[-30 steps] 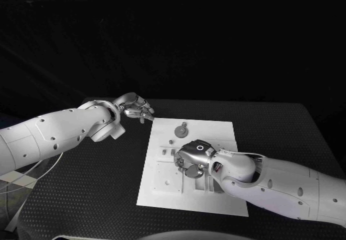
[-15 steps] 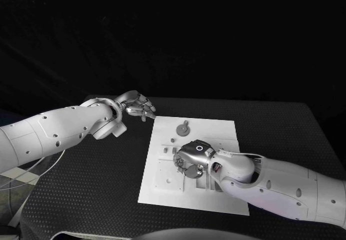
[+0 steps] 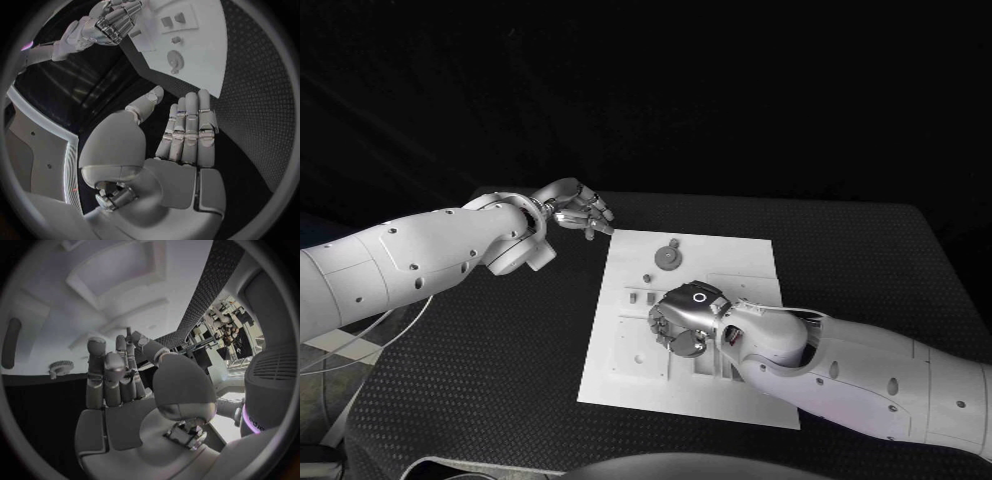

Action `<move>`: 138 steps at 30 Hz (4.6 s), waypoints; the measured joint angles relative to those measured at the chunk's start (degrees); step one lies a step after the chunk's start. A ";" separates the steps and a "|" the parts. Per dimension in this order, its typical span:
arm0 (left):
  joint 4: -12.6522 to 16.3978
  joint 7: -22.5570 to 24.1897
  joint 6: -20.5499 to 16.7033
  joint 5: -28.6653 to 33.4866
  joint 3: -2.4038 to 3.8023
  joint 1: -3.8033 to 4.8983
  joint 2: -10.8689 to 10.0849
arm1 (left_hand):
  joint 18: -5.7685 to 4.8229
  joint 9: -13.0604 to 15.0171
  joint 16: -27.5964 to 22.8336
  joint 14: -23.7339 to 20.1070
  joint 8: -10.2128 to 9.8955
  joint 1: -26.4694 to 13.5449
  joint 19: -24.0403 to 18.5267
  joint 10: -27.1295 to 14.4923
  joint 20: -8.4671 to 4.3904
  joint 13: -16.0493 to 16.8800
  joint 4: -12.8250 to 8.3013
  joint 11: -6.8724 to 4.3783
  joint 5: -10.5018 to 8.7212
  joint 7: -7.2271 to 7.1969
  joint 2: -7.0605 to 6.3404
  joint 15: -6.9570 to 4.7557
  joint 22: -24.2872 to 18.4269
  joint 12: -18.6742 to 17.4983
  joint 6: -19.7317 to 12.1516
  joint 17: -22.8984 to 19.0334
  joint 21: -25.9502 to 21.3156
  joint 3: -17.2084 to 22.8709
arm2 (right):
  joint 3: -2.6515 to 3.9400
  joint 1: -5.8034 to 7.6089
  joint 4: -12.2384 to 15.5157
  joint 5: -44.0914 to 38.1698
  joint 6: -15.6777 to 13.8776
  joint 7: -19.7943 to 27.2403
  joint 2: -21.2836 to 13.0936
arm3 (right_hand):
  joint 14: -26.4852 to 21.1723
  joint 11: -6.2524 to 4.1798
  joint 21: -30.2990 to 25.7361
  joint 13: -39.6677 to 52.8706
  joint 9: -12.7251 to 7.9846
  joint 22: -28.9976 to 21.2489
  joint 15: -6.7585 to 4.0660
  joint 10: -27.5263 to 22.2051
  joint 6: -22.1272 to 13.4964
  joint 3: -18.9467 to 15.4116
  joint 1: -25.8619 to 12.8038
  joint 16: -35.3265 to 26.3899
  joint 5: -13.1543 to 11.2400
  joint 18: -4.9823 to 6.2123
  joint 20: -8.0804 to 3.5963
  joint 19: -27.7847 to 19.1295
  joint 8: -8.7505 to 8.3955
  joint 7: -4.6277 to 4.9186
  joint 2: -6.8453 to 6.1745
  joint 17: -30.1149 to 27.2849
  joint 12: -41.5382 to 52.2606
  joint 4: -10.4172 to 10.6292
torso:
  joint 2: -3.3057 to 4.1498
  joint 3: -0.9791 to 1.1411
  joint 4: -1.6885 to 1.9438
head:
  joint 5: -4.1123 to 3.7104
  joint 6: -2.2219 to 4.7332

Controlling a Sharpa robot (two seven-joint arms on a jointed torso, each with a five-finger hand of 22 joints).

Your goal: Assemble the parts on the task board

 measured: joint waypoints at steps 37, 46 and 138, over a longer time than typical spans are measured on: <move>0.02 -0.20 0.02 0.02 0.00 0.01 -0.04 | -0.21 0.03 0.00 0.00 0.00 0.00 0.00 0.00 0.00 0.03 0.00 0.00 0.00 0.00 0.00 0.00 -0.05 0.00 0.00 -0.04 0.00 0.00 | -0.06 -0.38 -1.16 -0.62 1.22 0.48 1.17 | -0.12 0.11 0.00 0.08 0.31 -0.01 -0.12 -0.11 0.11 -0.06 -0.16 -0.01 -0.06 -0.01 -0.08 -0.30 -0.10 0.14 -0.16 -0.16 -0.16 -0.07 | 0.01 0.03 -0.07 | 0.29 -0.50; 0.02 -0.22 0.02 0.03 0.00 0.01 -0.05 | 0.46 0.03 0.00 0.00 0.00 0.00 0.00 0.00 0.00 0.08 0.00 0.00 0.00 0.00 0.00 0.00 -0.09 0.00 0.00 -0.04 0.00 0.00 | -0.11 -0.32 -1.19 -0.73 2.00 0.45 1.36 | -0.18 0.08 0.00 0.05 0.22 -0.01 -0.19 -0.08 0.09 -0.07 -0.16 -0.01 -0.23 -0.01 -0.07 -0.31 -0.10 0.13 -0.16 -0.22 -0.17 -0.07 | 0.01 0.04 -0.09 | 0.26 -0.53; -0.59 -0.31 -0.06 3.19 -0.02 0.00 -0.76 | 0.46 0.08 0.00 0.00 0.00 0.00 -0.10 0.00 0.10 0.14 0.00 0.00 0.00 0.00 0.00 0.00 -0.11 0.00 0.00 -0.18 0.00 0.00 | 3.33 5.38 1.77 4.23 9.48 1.27 -13.94 | -1.71 3.54 -1.03 -2.00 -3.14 0.00 3.19 -8.27 -9.65 1.12 -3.46 1.59 -0.22 -2.02 -0.51 -0.09 -4.60 3.88 -12.04 -3.76 -2.49 8.22 | -0.05 0.08 -0.12 | -3.01 1.32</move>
